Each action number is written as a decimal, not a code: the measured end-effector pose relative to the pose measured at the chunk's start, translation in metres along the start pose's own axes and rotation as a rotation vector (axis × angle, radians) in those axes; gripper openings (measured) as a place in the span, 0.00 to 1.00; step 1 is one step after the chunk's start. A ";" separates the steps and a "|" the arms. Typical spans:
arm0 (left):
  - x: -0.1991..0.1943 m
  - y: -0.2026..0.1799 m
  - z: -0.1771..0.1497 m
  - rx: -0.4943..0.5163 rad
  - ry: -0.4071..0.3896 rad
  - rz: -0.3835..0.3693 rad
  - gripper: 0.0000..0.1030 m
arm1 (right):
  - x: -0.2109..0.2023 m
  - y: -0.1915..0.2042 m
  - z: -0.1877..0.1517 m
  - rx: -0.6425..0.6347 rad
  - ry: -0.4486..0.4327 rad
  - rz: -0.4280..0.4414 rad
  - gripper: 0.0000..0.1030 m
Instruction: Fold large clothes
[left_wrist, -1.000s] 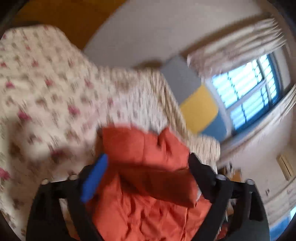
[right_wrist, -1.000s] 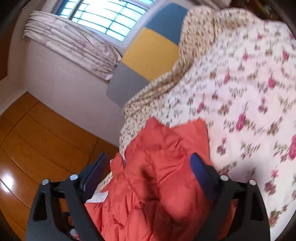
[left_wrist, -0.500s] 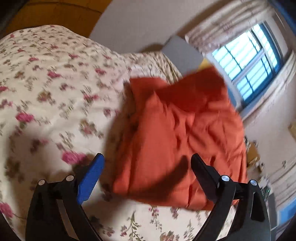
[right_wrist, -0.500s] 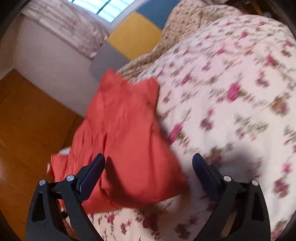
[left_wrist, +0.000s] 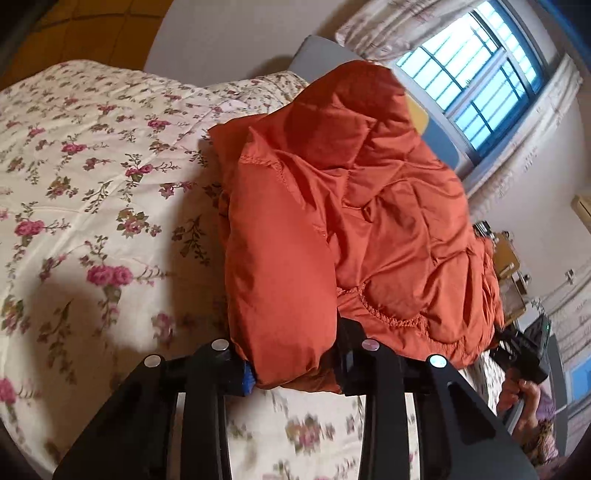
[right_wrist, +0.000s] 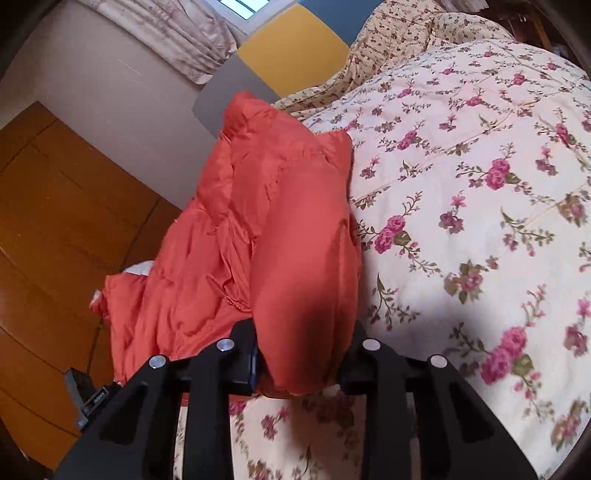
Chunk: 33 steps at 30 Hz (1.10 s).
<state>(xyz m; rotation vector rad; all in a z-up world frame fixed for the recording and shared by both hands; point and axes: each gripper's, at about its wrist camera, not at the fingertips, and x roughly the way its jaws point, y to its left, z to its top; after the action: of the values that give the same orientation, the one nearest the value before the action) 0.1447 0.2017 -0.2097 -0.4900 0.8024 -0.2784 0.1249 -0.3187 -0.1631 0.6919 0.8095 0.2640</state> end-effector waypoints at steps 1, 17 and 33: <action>-0.005 -0.001 -0.004 0.005 0.002 -0.007 0.30 | -0.004 0.001 -0.001 -0.001 0.000 0.004 0.28; -0.065 -0.009 -0.059 0.084 0.053 -0.004 0.49 | -0.078 -0.014 -0.053 -0.011 0.078 -0.022 0.53; -0.050 -0.038 0.031 0.118 -0.182 0.090 0.88 | -0.028 0.048 0.046 -0.254 -0.071 -0.185 0.89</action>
<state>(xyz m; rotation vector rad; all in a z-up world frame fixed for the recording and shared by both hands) 0.1324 0.1996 -0.1407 -0.3614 0.6254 -0.1933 0.1423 -0.3173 -0.0929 0.3832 0.7508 0.1697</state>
